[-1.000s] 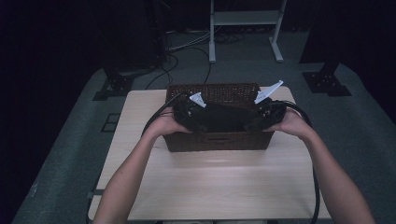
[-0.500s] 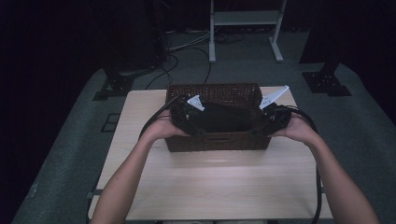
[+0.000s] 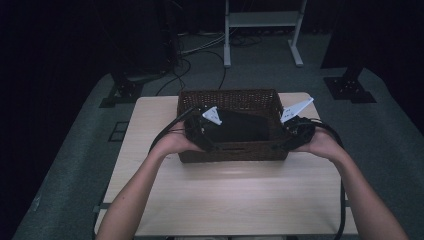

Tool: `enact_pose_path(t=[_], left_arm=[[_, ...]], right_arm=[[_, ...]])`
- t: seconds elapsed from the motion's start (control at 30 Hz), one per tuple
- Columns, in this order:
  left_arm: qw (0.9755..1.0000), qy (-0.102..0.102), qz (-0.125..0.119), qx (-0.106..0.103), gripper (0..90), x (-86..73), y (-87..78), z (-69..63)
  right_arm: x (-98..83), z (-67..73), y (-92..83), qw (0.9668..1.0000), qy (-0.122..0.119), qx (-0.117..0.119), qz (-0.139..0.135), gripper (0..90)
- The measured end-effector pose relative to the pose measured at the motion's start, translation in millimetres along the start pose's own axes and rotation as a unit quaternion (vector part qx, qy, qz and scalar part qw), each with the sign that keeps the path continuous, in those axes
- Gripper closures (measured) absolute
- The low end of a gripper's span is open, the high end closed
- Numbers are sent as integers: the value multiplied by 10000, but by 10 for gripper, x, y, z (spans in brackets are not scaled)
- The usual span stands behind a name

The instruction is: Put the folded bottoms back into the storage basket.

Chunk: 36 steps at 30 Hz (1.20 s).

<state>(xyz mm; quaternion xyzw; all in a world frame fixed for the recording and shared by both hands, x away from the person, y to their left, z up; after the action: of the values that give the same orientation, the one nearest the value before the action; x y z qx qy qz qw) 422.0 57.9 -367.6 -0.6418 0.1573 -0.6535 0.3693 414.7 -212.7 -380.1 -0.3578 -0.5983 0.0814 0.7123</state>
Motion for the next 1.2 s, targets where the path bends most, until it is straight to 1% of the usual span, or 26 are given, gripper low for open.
enact_pose_path(t=[0.03,0.1,0.17,0.2,0.27,0.3,0.47,0.57,0.73,0.8,0.87,1.07,1.13,1.2], left_arm=[[10000,3,13,27,247,-10,-9,-9],[10000,-16,-41,20,245,-25,-17,-29],[10000,10,-15,14,245,-48,-24,-49],[10000,-4,-28,15,245,-54,-24,-58],[10000,3,-38,2,244,-66,-30,-78],[10000,0,-51,17,244,-72,-30,-91],[10000,32,-34,9,241,-100,-41,-150],[9999,99,-88,35,242,-104,-48,-191],[9999,117,-98,28,241,-119,-58,-254],[9999,93,-108,13,241,-135,-59,-275],[9999,97,-99,20,238,-151,-61,-294],[9999,74,-141,47,228,-193,-84,-358],[9999,62,-141,58,221,-209,-93,-386],[9998,60,-162,69,221,-229,-105,-415]], right_arm=[[-6,12,1,10000,5,1,4,365],[-20,42,7,10000,10,23,5,357],[-36,67,15,10000,-40,56,0,357],[-43,89,23,10000,4,71,29,357],[-59,104,34,9999,-73,74,40,356],[-63,118,35,10000,-26,67,46,355],[-99,159,29,10000,-30,24,12,345],[-127,180,26,10000,-7,8,-8,339],[-174,229,16,10000,-7,5,-1,334],[-188,244,11,10000,-54,17,-9,333],[-196,272,7,10000,-29,7,-13,333],[-218,332,13,10000,-76,28,-46,331],[-231,355,17,9999,-122,-3,-39,331],[-246,379,21,9999,-111,7,-46,331]])
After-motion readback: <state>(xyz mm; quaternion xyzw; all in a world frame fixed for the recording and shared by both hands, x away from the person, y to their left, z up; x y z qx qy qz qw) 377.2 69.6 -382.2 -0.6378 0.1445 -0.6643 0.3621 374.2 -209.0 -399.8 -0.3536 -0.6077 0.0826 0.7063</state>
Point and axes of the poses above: each handheld gripper's, and its own axes: y roughly forward along the jaws, x roughly out of its top, z roughly to its left, the point moved 4 cm from there along y, roughly forward along the jaws, and after that the axes turned 11 degrees about -z, right-handed, at the moved point
